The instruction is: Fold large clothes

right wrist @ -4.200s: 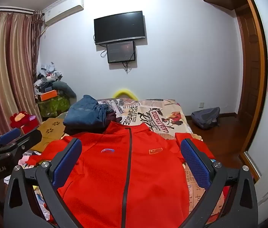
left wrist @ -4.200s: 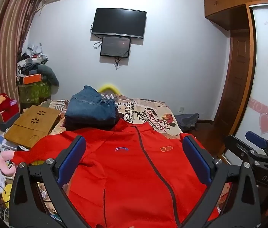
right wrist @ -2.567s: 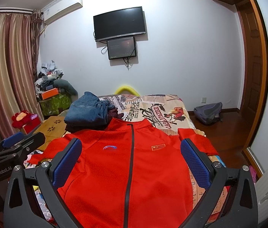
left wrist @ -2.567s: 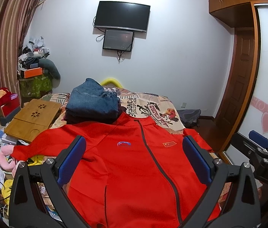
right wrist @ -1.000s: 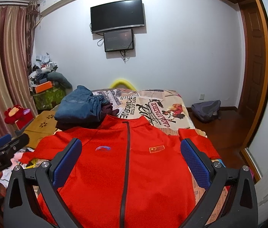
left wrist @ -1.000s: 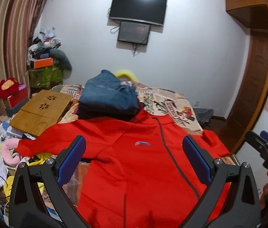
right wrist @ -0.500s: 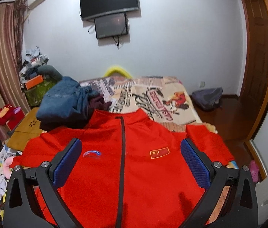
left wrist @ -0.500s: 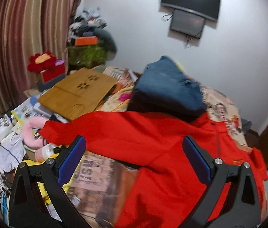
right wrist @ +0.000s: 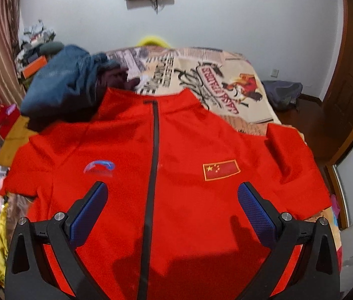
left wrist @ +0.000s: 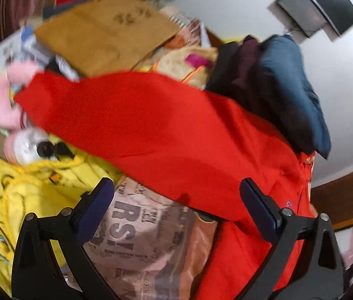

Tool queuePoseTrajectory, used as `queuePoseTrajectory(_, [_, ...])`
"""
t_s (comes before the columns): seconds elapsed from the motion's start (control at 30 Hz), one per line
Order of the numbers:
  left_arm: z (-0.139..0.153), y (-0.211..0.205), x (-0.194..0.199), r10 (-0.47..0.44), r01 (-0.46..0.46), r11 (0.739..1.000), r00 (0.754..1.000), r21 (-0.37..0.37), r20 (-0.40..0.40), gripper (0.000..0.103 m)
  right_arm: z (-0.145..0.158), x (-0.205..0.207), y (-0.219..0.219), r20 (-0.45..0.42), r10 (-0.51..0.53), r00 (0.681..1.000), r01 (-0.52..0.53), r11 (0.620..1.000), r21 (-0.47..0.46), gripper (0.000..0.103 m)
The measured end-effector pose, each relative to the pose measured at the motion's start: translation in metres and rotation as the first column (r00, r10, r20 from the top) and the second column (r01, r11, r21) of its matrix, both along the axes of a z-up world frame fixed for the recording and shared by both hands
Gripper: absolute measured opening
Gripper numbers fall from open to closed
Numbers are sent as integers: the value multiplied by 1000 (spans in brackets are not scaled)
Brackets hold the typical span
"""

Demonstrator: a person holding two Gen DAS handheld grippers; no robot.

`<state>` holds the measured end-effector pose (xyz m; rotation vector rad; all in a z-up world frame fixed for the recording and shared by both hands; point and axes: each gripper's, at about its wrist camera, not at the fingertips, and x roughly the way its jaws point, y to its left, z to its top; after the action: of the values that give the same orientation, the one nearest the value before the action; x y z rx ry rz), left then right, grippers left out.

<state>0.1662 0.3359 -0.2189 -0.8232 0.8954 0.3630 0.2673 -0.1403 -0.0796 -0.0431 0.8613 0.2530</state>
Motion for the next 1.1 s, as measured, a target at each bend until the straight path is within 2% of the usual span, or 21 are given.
queuePoseTrajectory(0.17, [-38, 28, 3, 55, -58, 987, 998, -148, -25, 97, -7, 1, 5, -28, 19, 999, -19, 1000, -12, 103])
queuePoseTrajectory(0.2, [-46, 34, 3, 77, -83, 984, 996, -159, -45, 91, -7, 2, 6, -30, 22, 999, -23, 1000, -11, 103])
queuePoseTrajectory(0.33, [-66, 52, 7, 146, -157, 967, 987, -202, -72, 82, -9, 4, 9, -30, 32, 999, -32, 999, -22, 103])
queuePoseTrajectory(0.43, [-67, 58, 9, 164, -170, 958, 985, -231, -44, 66, -10, 5, 12, -33, 32, 999, -33, 999, -43, 103])
queuePoseTrajectory(0.5, [-64, 58, 14, 153, -154, 962, 988, -225, -19, 54, -11, 5, 10, -37, 28, 999, -30, 998, -50, 103])
queuePoseTrajectory(0.53, [-63, 58, 16, 147, -147, 966, 989, -214, -15, 50, -11, 6, 11, -38, 26, 999, -28, 998, -52, 103])
queuePoseTrajectory(0.6, [-54, 55, 22, 133, -136, 980, 991, -147, -34, 21, -11, 6, 9, -38, 19, 999, -21, 998, -51, 103])
queuePoseTrajectory(0.67, [-43, 52, 28, 119, -123, 990, 992, -76, -49, 9, -9, 7, 8, -37, 15, 999, -17, 999, -46, 103])
queuePoseTrajectory(0.8, [-5, 34, 35, 101, -98, 988, 995, 118, -23, 6, -4, 5, 5, -22, 9, 1000, -10, 999, -46, 103])
queuePoseTrajectory(0.83, [11, 24, 39, 91, -88, 980, 996, 179, -10, 5, -3, 5, 4, -17, 9, 1000, -10, 999, -50, 103])
queuePoseTrajectory(0.93, [49, 2, 46, 53, -63, 959, 998, 277, 44, 5, 1, 4, 1, -3, 10, 1000, -10, 998, -58, 103])
queuePoseTrajectory(1.0, [74, -16, 55, 11, -40, 947, 996, 318, 92, 5, 4, 5, -2, 6, 12, 1000, -11, 999, -53, 103])
queuePoseTrajectory(1.1, [105, -40, 65, -69, 11, 943, 984, 333, 162, 4, 8, 5, -6, 17, 9, 1000, -9, 999, -47, 103])
